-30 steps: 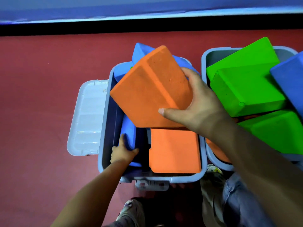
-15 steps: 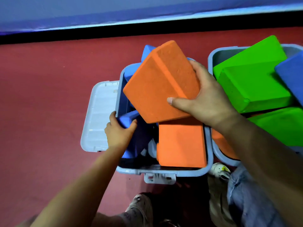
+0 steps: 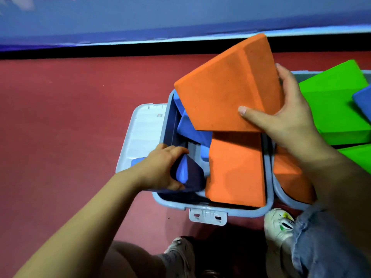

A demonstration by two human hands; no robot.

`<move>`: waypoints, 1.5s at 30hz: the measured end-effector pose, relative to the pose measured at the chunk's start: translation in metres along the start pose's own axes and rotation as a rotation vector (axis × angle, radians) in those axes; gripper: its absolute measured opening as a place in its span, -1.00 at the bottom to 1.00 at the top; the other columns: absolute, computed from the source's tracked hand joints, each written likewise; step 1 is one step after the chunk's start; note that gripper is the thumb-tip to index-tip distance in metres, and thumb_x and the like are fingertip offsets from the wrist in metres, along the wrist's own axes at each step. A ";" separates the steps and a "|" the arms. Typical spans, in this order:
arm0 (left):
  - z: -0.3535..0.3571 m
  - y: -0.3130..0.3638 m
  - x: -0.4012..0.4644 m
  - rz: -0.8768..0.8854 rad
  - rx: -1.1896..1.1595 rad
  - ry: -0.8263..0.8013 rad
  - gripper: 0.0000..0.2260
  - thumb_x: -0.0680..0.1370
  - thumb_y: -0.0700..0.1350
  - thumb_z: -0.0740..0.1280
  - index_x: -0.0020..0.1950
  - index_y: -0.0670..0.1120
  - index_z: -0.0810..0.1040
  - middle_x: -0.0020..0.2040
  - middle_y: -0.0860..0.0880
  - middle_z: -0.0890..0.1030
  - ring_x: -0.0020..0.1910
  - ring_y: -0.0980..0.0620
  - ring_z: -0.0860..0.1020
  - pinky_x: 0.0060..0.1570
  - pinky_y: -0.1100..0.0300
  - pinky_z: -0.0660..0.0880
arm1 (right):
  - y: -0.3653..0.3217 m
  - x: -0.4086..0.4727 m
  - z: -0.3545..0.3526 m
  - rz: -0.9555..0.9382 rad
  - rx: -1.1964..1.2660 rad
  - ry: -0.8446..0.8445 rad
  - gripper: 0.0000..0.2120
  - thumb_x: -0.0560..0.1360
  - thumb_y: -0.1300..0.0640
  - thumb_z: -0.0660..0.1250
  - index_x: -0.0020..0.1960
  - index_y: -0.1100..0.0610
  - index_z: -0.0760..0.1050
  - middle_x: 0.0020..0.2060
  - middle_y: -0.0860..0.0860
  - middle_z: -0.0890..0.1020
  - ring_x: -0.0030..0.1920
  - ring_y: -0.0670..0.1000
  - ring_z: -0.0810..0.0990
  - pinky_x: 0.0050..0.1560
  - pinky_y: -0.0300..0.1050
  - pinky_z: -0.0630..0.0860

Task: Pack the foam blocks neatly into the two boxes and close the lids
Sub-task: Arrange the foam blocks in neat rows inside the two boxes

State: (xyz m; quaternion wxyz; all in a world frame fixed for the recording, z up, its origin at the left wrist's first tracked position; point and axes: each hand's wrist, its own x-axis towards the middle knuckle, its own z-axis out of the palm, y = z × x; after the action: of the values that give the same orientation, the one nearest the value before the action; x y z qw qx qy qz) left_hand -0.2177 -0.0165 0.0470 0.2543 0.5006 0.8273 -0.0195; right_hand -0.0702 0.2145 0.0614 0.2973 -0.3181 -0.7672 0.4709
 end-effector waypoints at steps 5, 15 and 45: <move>0.011 0.007 0.030 0.105 0.073 -0.114 -0.21 0.31 0.13 0.51 0.46 0.04 0.26 0.24 0.03 0.47 0.16 -0.03 0.30 0.20 0.08 0.37 | 0.000 -0.002 0.003 -0.045 -0.026 -0.031 -0.02 0.17 -0.21 0.48 0.49 0.02 0.18 0.36 -0.04 0.41 0.33 -0.13 0.40 0.37 -0.14 0.34; 0.031 0.005 0.054 0.176 0.035 -0.100 -0.05 0.29 0.28 0.48 0.54 0.03 0.12 0.39 0.00 0.38 0.30 -0.06 0.30 0.31 0.07 0.20 | -0.005 -0.004 0.015 -0.089 0.020 -0.096 -0.06 0.21 -0.17 0.49 0.48 -0.02 0.16 0.33 -0.15 0.39 0.30 -0.28 0.38 0.34 -0.30 0.32; 0.130 -0.014 0.063 -0.212 0.078 -0.322 -0.40 0.55 0.34 0.01 0.48 0.34 -0.25 0.55 0.01 -0.31 0.53 -0.15 -0.27 0.30 -0.40 -0.35 | -0.013 -0.027 0.039 -0.057 -0.165 -0.403 -0.07 0.27 -0.06 0.55 0.47 -0.24 0.08 0.30 -0.21 0.32 0.34 -0.22 0.30 0.32 -0.30 0.26</move>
State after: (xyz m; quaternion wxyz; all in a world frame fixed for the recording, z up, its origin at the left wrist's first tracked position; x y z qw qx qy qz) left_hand -0.2006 -0.0094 -0.0970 0.3604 0.4105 0.8226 -0.1580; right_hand -0.0854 0.1681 0.0538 0.1241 -0.2186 -0.8558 0.4522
